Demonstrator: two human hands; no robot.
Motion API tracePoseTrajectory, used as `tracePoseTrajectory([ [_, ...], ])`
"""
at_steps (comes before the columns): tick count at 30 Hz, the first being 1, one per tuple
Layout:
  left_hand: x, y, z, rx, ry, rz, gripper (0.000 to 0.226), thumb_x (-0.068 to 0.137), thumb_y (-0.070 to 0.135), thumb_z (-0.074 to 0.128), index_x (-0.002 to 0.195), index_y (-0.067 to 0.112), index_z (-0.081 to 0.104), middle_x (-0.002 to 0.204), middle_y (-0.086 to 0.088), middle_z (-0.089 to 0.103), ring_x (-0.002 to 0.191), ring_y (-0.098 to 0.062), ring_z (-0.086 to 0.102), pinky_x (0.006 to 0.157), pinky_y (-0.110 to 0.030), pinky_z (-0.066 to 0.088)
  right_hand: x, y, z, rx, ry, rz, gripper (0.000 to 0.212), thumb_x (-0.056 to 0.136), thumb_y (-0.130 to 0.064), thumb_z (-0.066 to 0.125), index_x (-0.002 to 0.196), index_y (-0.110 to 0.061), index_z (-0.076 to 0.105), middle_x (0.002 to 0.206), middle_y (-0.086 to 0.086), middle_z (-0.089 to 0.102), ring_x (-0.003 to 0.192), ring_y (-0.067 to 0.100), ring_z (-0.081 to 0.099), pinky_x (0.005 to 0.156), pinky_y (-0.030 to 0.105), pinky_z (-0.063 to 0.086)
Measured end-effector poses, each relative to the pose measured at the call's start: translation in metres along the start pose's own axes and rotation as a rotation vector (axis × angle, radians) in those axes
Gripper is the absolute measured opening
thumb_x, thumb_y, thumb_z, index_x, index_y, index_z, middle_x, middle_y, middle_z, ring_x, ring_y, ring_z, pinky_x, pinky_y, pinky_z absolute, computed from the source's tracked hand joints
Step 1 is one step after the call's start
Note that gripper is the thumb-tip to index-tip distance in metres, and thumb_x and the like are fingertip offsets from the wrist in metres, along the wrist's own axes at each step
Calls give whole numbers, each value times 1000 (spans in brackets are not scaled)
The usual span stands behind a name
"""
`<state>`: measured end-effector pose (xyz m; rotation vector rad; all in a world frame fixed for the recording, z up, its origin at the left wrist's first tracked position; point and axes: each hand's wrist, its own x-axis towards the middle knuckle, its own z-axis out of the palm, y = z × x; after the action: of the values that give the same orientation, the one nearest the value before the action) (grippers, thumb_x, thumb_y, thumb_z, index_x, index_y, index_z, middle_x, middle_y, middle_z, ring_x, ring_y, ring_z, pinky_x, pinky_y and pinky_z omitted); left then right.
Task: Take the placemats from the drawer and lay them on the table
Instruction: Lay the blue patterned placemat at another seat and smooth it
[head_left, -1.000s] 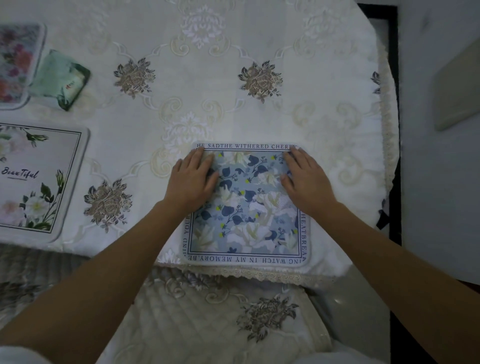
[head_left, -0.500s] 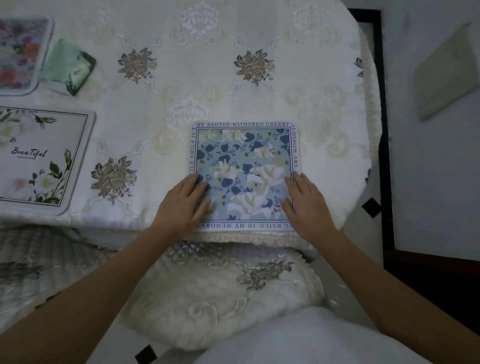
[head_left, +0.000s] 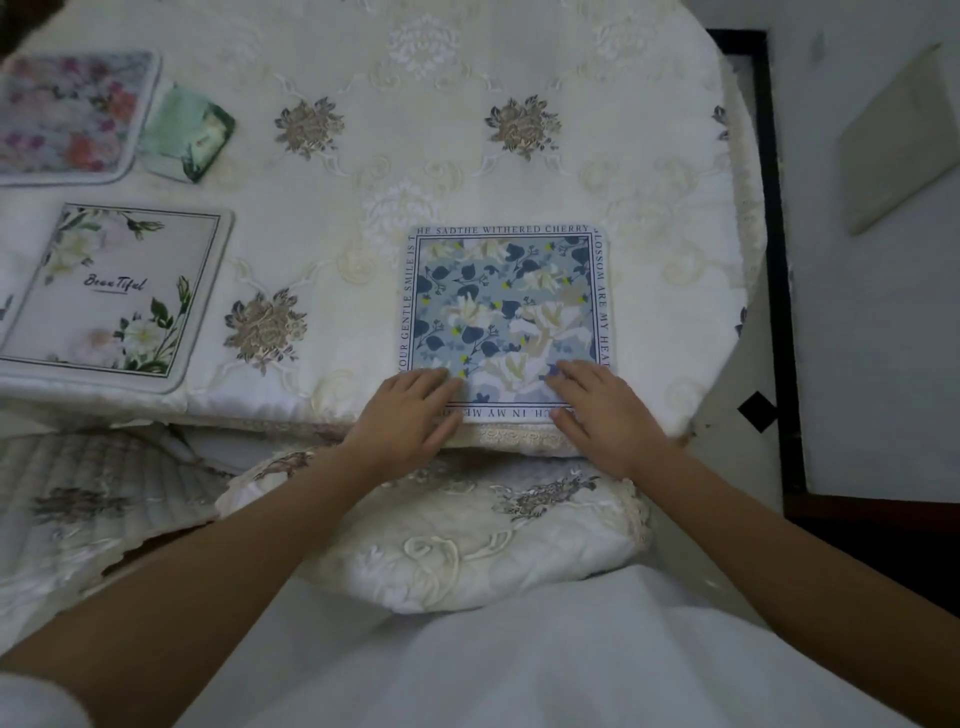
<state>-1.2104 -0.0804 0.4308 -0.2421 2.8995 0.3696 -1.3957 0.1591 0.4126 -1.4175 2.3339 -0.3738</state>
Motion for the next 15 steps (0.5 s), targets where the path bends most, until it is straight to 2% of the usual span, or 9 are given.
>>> tracePoseTrajectory([
  [3,3,10,6,28,-41,131,54,101,49,30,141,20,51,147,-8,49,134,-27,45,106,-42,40,12,-18,1,-72,-79,-185,55,100,-48,30,138,-18,55,148,8,48,135,28,42,109,46,38],
  [5,0,9,11,21,-59,158,54,102,50,30,141,20,52,150,-8,46,137,-27,42,108,-43,39,18,-23,3,-118,-154,-255,58,99,-52,26,140,-22,53,152,4,44,138,25,38,111,46,35],
  [11,-15,-17,13,50,-66,196,52,101,48,34,138,18,57,151,-11,46,137,-29,44,109,-41,38,6,3,1,-127,-195,-279,55,101,-53,32,145,-24,49,157,3,38,144,23,32,115,44,31],
  [15,-19,-25,11,48,-63,165,52,101,48,35,137,19,58,150,-11,47,137,-30,45,108,-42,41,-8,19,-6,-126,-153,-257,50,100,-46,40,140,-19,54,151,6,46,138,27,41,109,47,38],
])
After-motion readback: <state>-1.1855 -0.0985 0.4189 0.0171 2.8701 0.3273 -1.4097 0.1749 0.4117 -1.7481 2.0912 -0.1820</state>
